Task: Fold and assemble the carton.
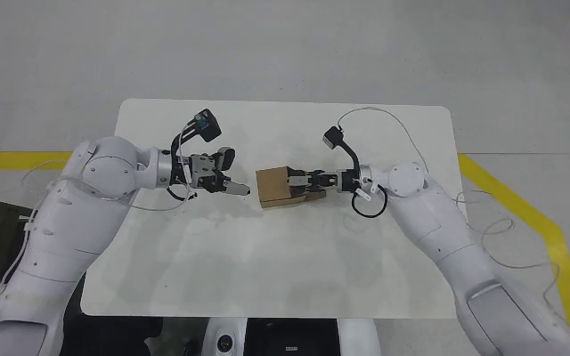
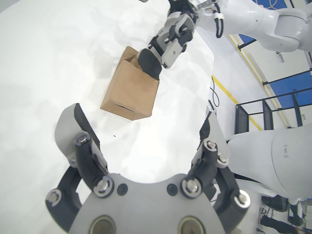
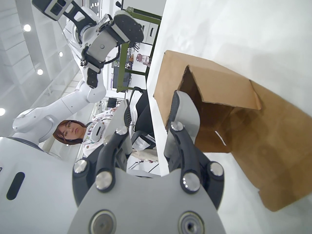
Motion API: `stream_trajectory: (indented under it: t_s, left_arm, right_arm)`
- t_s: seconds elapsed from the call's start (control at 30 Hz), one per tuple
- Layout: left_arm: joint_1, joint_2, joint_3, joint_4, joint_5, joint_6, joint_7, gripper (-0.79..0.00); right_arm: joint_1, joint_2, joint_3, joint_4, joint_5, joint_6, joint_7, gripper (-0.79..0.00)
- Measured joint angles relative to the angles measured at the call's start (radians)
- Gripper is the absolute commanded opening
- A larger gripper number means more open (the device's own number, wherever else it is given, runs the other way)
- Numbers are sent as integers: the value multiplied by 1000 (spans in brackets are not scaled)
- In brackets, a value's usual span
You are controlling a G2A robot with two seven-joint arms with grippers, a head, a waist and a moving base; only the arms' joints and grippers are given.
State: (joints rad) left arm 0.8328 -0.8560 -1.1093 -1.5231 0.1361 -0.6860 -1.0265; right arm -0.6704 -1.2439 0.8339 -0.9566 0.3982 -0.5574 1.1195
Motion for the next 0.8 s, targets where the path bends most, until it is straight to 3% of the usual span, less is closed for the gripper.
stream_trajectory:
  t_s: [0.27,0.33,0.37,0.43,0.6,0.8]
  left_arm:
    - [83,-8,-52,-5,370,-241,417,0]
    - [91,-11,-52,-13,467,-295,480,0]
    - [95,-13,-56,-20,537,-320,527,0]
    - [107,-17,-52,-34,652,-329,598,0]
    - [122,-20,-13,-41,954,-326,796,0]
    - [94,-26,52,36,1114,-326,977,0]
  right_arm:
    - [-110,62,133,-199,-77,74,-12,-536]
    - [-132,71,154,-234,-85,88,-11,-619]
    - [-145,76,165,-254,-91,96,-9,-711]
    - [-160,82,178,-279,-98,108,-4,-785]
    - [-184,95,203,-333,-131,138,14,-785]
    - [-195,110,222,-390,-241,197,16,-785]
